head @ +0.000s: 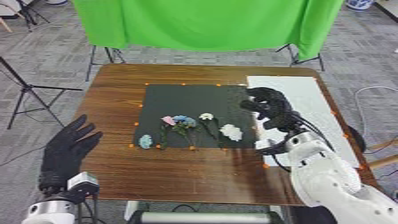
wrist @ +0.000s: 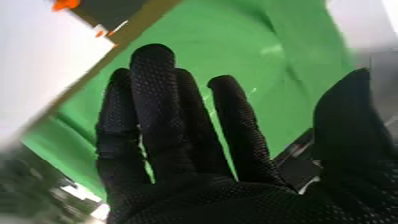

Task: Arrange flowers

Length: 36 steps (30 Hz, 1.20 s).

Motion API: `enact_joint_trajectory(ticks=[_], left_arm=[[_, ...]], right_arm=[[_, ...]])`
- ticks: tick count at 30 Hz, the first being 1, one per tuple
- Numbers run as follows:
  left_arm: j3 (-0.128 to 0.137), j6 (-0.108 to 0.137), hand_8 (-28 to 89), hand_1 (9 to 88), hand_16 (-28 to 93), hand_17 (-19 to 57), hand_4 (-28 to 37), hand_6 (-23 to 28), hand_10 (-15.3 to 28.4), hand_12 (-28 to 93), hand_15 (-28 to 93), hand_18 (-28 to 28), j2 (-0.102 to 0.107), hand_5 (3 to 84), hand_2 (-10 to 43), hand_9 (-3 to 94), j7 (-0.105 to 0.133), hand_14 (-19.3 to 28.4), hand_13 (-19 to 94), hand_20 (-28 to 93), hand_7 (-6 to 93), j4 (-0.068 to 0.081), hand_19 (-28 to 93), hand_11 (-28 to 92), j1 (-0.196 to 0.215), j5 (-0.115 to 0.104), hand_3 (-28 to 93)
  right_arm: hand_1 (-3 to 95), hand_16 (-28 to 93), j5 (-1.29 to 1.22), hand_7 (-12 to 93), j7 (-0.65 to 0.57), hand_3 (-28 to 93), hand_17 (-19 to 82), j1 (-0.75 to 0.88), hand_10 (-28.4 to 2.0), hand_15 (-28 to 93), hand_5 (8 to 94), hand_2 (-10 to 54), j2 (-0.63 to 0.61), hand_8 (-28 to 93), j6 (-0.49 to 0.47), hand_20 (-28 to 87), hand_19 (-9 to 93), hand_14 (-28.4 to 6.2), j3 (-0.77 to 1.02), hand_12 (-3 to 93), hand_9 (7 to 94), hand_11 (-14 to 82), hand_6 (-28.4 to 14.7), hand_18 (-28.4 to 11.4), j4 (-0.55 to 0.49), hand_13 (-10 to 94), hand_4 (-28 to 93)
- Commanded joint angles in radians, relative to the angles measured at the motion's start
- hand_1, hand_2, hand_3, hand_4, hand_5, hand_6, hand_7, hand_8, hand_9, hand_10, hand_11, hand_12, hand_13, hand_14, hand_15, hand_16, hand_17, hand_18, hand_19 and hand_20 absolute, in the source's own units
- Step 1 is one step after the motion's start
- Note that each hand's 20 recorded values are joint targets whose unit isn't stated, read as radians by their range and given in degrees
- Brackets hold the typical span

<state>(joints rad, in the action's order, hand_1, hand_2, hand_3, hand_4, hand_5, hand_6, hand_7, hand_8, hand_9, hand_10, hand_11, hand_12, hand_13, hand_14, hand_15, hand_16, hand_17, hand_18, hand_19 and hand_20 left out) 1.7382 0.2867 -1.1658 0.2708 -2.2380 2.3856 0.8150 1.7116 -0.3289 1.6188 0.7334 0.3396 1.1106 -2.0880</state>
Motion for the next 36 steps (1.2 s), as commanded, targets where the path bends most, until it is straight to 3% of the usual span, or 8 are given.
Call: enact_joint_trajectory(ticks=[1, 7, 9, 12, 15, 19, 28, 36], left_arm=[[0.013, -0.039, -10, 22.7, -9, -7.4, -23.4, 8.9, 17.2, 9, 46, 25.0, 0.001, 38.3, 5.2, 33.5, 0.032, 24.7, 28, 17, 14.4, 0.006, 57, 22, 0.017, 0.017, 82], [0.024, -0.048, -10, 21.9, -7, -8.8, -24.0, 8.6, 16.9, 10, 43, 24.4, 0.008, 38.0, 4.9, 33.5, 0.053, 24.3, 28, 12, 14.6, -0.002, 53, 21, 0.021, 0.021, 82], [0.033, -0.044, -10, 21.8, -7, -9.0, -24.1, 8.6, 17.3, 10, 43, 24.3, 0.001, 37.9, 4.9, 34.1, 0.031, 24.5, 27, 12, 14.8, -0.012, 53, 22, 0.029, 0.024, 82], [0.064, -0.084, -10, 21.9, -6, -9.2, -24.2, 8.5, 18.4, 11, 46, 24.2, -0.016, 37.7, 4.8, 35.3, -0.048, 25.2, 27, 11, 15.2, -0.022, 54, 25, 0.013, 0.045, 82], [0.079, -0.117, -10, 21.9, -6, -9.3, -24.2, 8.4, 18.5, 11, 46, 24.4, -0.023, 37.4, 4.7, 35.3, -0.074, 25.2, 27, 10, 14.9, -0.012, 54, 25, -0.005, 0.05, 82], [0.085, -0.101, -10, 21.8, -7, -9.5, -24.1, 8.3, 18.4, 10, 46, 24.7, -0.026, 36.9, 4.4, 35.2, -0.058, 25.3, 26, 10, 14.7, -0.016, 54, 25, 0.01, 0.035, 82], [0.055, -0.073, -10, 21.8, -7, -9.3, -24.0, 7.2, 17.5, 10, 44, 25.3, -0.011, 34.7, 4.2, 33.9, -0.032, 24.9, 26, 8, 14.4, -0.002, 54, 22, -0.01, 0.017, 82], [0.018, -0.078, -11, 22.3, -7, -9.0, -24.0, 7.1, 17.1, 10, 43, 25.4, -0.001, 34.9, 4.2, 33.5, -0.049, 24.7, 26, 6, 14.5, 0.03, 54, 21, -0.065, 0.011, 82]], right_arm=[[12.2, 3, -0.324, 20, 0.185, 93, 14, 0.245, -20.2, 59, 42.0, 10.0, 0.06, -15, 0.087, 22, 70, -20.1, 0.186, 13.1, 46.2, 19.4, -6.0, -22.4, -0.04, 45, -28], [11.7, 8, -0.654, 21, 0.296, 93, 11, 0.356, -18.6, 38, 40.9, 10.5, 0.127, -16, -0.015, 20, 59, -20.4, 0.373, 12.5, 45.1, 16.1, -4.7, -21.4, -0.046, 41, -26], [12.0, 9, -0.701, 21, 0.261, 93, 11, 0.37, -18.0, 35, 40.8, 10.4, 0.152, -16, -0.055, 20, 57, -20.8, 0.43, 12.4, 45.3, 15.5, -4.3, -21.2, -0.044, 40, -25], [13.5, 11, -0.739, 21, 0.235, 93, 10, 0.403, -17.8, 38, 42.1, 10.2, 0.182, -16, -0.077, 21, 58, -20.8, 0.504, 12.9, 47.1, 16.8, -3.8, -21.3, -0.054, 40, -19], [13.8, 11, -0.785, 22, 0.235, 93, 10, 0.403, -17.7, 39, 43.8, 10.1, 0.202, -16, -0.154, 22, 58, -20.5, 0.564, 13.0, 48.6, 17.8, -3.5, -21.3, -0.044, 40, -19], [14.1, 11, -0.793, 22, 0.201, 93, 10, 0.392, -17.8, 39, 44.8, 9.4, 0.225, -16, -0.283, 22, 57, -20.3, 0.621, 12.8, 49.5, 17.7, -3.0, -21.4, -0.026, 42, -19], [14.8, 10, -0.831, 21, 0.265, 93, 9, 0.425, -16.6, 37, 44.2, 8.7, 0.178, -16, -0.21, 23, 56, -20.3, 0.603, 12.3, 49.8, 15.7, -0.8, -21.6, -0.018, 41, -19], [15.3, 11, -0.837, 21, 0.292, 93, 9, 0.423, -16.0, 34, 42.2, 8.8, 0.166, -16, -0.184, 23, 55, -20.4, 0.548, 12.5, 48.1, 14.2, 0.1, -21.4, -0.015, 40, -20]])
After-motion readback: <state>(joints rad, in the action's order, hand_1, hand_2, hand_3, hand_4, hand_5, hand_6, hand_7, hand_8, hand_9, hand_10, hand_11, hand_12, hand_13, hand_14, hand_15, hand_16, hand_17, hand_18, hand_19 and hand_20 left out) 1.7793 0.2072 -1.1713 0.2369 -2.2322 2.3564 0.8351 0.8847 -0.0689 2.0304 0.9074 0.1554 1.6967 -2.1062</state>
